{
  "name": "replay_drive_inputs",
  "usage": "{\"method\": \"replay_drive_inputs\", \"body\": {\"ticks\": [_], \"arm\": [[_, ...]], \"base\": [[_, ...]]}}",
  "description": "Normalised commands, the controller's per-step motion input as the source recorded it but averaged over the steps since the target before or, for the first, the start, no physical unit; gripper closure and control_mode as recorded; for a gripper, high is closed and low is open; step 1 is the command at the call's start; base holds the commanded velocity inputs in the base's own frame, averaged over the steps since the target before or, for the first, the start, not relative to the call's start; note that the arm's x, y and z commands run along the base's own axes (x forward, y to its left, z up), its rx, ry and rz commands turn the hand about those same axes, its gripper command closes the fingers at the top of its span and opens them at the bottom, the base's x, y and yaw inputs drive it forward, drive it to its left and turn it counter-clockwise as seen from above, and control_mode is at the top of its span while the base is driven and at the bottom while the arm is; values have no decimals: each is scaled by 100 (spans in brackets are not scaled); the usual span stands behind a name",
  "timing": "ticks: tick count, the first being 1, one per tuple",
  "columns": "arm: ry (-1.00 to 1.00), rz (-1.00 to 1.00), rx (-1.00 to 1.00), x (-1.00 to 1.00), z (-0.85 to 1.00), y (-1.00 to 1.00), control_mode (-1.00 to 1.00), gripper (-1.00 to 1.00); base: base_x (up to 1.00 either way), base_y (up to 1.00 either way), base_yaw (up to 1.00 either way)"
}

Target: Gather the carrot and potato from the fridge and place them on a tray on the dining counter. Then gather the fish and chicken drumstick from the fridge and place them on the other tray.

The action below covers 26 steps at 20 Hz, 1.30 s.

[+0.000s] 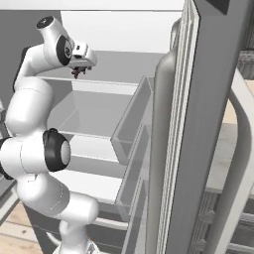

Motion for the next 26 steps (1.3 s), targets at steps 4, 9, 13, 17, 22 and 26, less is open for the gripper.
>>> {"method": "replay_drive_inputs", "body": {"ticks": [4, 9, 13, 17, 22, 26], "arm": [[-4, 0, 0, -36, -21, -1, -100, 100], [-21, 0, 0, -63, -13, -8, -100, 100], [-24, 0, 0, -95, 0, -36, -100, 100], [-19, 2, 3, -100, 13, -39, -100, 100], [-5, 9, 1, -100, 36, -10, -100, 100], [0, 6, 0, -100, 63, 0, -100, 100]], "base": [[0, 0, 0], [0, 0, 0], [0, 0, 0], [0, 0, 0], [0, 0, 0], [0, 0, 0]]}}
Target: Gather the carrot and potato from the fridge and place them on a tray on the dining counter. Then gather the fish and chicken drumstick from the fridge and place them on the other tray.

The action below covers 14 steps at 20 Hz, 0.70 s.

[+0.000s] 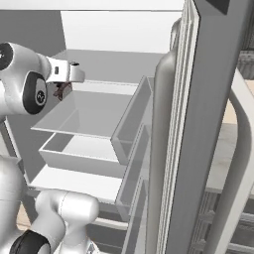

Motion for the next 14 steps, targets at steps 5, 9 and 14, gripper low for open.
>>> {"method": "replay_drive_inputs", "body": {"ticks": [5, 9, 14], "arm": [[1, 3, 0, -100, 57, 0, -100, 100], [3, 2, 1, -100, 43, 0, -100, 100], [1, 0, 2, -100, 30, 0, -100, 100]], "base": [[0, 0, 0], [0, 0, 0], [0, 0, 0]]}}
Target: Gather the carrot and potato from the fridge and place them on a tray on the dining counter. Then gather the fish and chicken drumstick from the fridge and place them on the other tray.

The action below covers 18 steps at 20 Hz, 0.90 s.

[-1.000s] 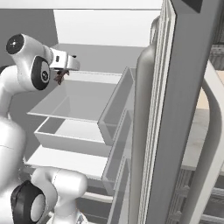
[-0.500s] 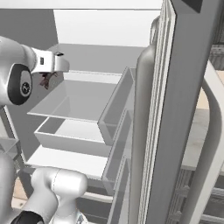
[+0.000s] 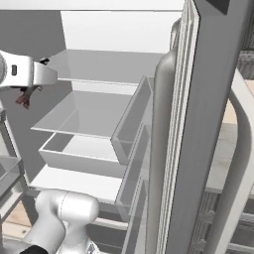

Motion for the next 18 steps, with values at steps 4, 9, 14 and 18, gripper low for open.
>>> {"method": "replay_drive_inputs", "body": {"ticks": [4, 9, 14, 18], "arm": [[1, 0, 0, -100, 5, -2, -100, 100], [0, 0, 1, -99, -17, -26, -100, 100], [0, 0, 0, -48, -13, -16, -100, 100], [0, 0, 0, 0, -1, 0, -100, 100]], "base": [[0, 0, 0], [0, 0, 0], [0, 0, 0], [0, 0, 0]]}}
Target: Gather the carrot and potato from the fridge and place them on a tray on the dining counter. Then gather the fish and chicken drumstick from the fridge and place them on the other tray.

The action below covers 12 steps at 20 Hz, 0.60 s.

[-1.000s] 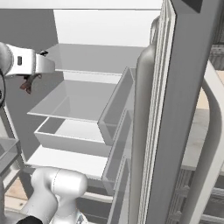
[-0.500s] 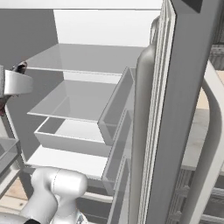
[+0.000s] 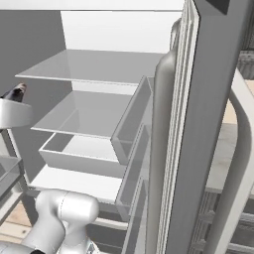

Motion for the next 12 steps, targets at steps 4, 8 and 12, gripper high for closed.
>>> {"method": "replay_drive_inputs", "body": {"ticks": [4, 8, 12], "arm": [[0, 0, 0, -22, -4, 6, -100, 100], [0, 0, 0, 0, 0, 0, 100, 100], [0, 0, 0, 0, 0, 0, 100, 100]], "base": [[0, 0, 0], [-41, 32, -6], [-25, 37, -19]]}}
